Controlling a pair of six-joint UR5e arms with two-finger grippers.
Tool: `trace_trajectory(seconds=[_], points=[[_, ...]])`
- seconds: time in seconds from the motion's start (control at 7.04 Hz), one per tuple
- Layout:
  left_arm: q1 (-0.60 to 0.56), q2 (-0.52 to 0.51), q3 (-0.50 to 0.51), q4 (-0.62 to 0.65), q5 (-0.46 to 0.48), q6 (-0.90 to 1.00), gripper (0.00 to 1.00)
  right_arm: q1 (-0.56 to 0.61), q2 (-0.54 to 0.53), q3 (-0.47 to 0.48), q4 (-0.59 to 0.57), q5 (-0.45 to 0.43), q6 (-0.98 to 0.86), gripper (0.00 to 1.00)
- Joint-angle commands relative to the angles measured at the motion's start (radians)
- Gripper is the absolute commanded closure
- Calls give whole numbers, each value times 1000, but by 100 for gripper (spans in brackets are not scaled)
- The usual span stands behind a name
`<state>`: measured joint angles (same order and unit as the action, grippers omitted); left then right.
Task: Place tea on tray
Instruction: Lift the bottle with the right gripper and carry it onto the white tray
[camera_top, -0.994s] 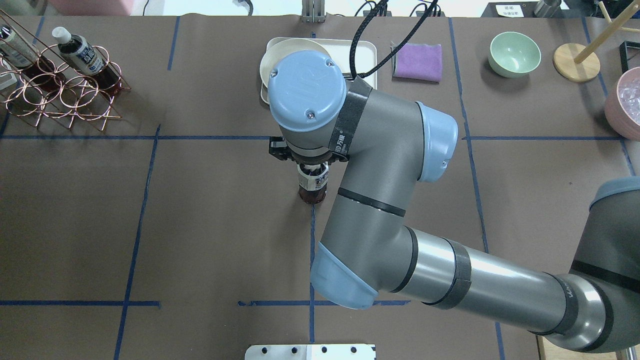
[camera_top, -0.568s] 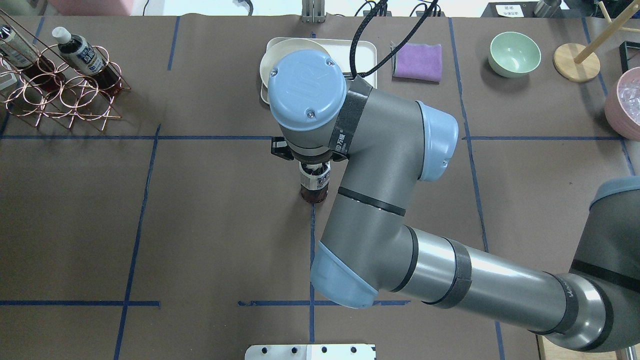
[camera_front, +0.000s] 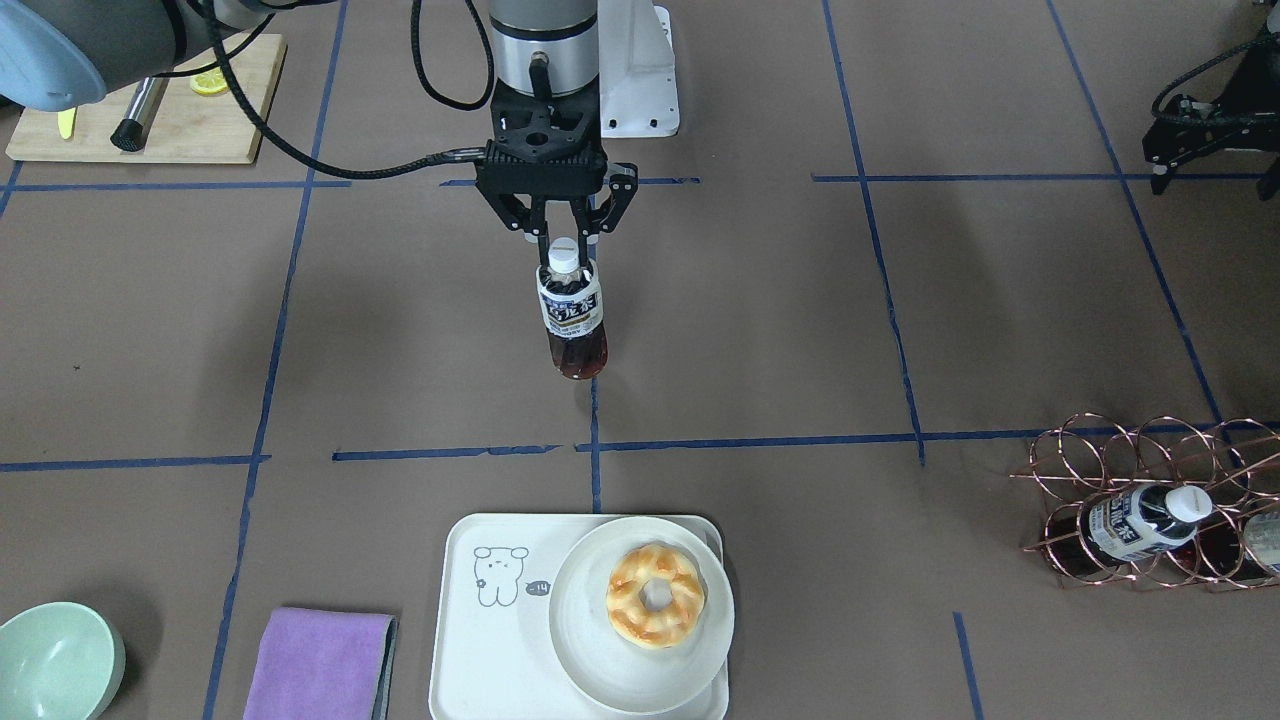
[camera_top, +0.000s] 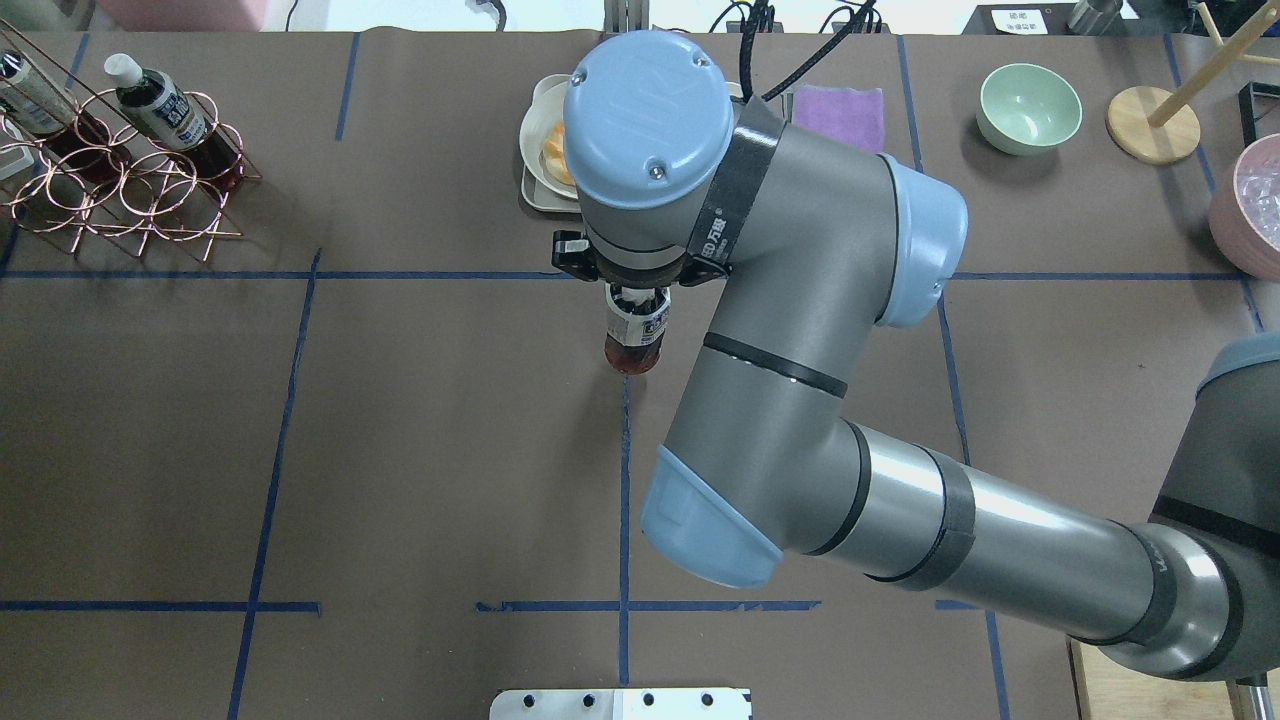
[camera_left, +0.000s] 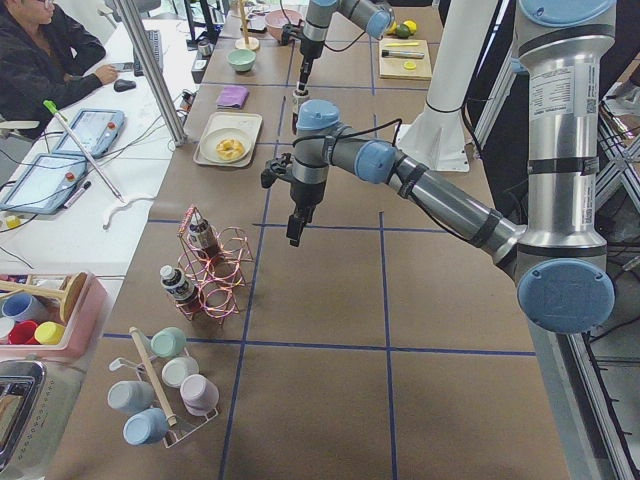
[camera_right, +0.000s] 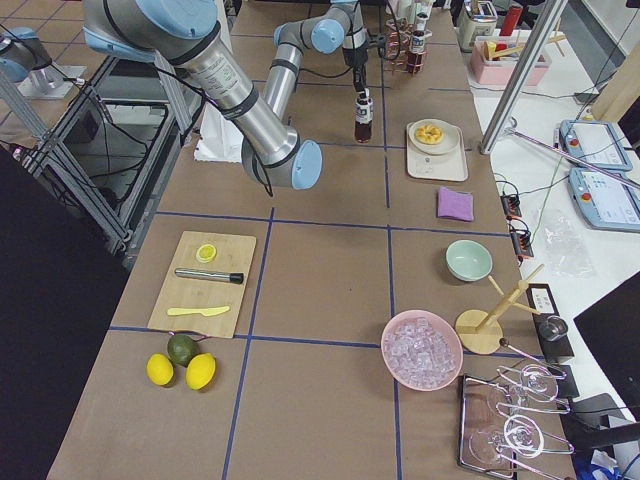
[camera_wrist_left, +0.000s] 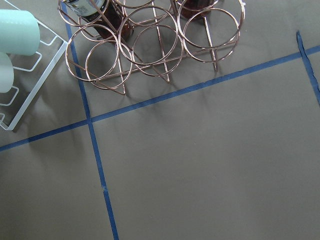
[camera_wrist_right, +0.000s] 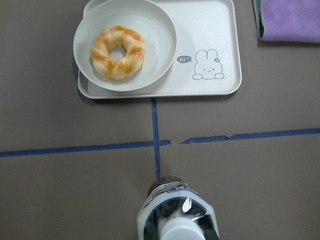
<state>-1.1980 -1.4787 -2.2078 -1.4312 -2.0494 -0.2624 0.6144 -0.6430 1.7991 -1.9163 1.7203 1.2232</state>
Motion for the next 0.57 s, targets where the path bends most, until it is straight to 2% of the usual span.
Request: trace_trajectory(seconds=[0.0,0.43], points=[[0,0,-1,0,-2,0,0,123,0,-45,38,4,-91,100],[0,-2,-3,-14,0,-1,0,261,6,-327,294,94,-195,100]])
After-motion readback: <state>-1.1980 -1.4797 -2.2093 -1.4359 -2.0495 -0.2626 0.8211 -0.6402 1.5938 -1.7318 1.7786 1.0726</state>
